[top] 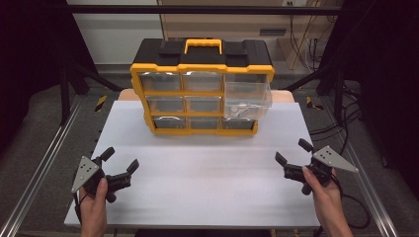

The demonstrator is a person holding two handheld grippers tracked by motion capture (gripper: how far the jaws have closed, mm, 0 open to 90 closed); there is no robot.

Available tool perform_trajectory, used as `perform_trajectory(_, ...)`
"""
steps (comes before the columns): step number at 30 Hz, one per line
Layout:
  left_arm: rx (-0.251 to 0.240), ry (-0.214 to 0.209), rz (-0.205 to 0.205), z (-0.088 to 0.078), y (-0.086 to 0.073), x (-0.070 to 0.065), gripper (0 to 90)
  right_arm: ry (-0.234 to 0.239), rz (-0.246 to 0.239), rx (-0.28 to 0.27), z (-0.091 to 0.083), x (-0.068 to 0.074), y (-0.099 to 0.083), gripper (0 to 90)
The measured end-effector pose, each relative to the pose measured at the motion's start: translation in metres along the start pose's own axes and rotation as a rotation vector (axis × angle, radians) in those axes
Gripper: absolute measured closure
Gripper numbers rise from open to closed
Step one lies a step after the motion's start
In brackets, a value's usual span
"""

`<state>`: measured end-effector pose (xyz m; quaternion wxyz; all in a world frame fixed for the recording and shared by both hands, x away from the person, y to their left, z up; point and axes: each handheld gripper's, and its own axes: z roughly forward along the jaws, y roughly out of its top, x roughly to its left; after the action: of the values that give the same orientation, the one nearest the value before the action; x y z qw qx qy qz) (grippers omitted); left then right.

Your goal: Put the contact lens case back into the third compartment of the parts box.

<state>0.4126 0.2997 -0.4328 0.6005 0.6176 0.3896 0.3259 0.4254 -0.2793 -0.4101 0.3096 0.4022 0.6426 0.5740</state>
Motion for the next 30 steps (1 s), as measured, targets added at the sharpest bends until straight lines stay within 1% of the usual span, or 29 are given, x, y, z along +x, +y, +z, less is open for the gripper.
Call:
perform_trajectory(4, 0.001, -0.002, 0.001, 0.0, 0.0, 0.0, 0.7, -0.006, 0.01, 0.017, -0.003, -0.002, -0.012, 3.5)
perform_trajectory(5, 0.001, -0.002, 0.002, 0.0, 0.0, 0.0, 0.7, -0.007, 0.023, 0.021, -0.004, -0.002, -0.015, 3.4)
perform_trajectory(7, 0.001, -0.004, 0.002, 0.0, 0.0, -0.001, 0.7, -0.007, 0.021, 0.022, -0.004, -0.003, -0.019, 3.5)
perform_trajectory(8, 0.001, -0.005, 0.002, 0.0, 0.0, -0.001, 0.7, -0.008, 0.038, 0.022, -0.005, -0.003, -0.021, 3.5)
perform_trajectory(12, 0.003, -0.015, 0.0, 0.001, 0.0, -0.001, 0.7, -0.008, 0.041, 0.033, -0.005, -0.003, -0.027, 3.2)
perform_trajectory(24, 0.007, -0.026, 0.006, 0.001, 0.0, -0.002, 0.7, 0.023, 0.014, 0.054, 0.0, 0.005, -0.037, 3.3)
perform_trajectory(27, -0.001, -0.015, 0.001, 0.0, 0.001, -0.001, 0.7, 0.034, 0.011, 0.061, 0.001, 0.008, -0.039, 3.4)
perform_trajectory(28, -0.001, -0.019, -0.004, 0.0, 0.001, 0.0, 0.7, 0.038, 0.011, 0.062, 0.001, 0.009, -0.04, 3.4)
perform_trajectory(30, -0.001, -0.018, -0.006, 0.0, 0.001, 0.0, 0.7, 0.043, -0.006, 0.066, 0.003, 0.01, -0.041, 3.4)
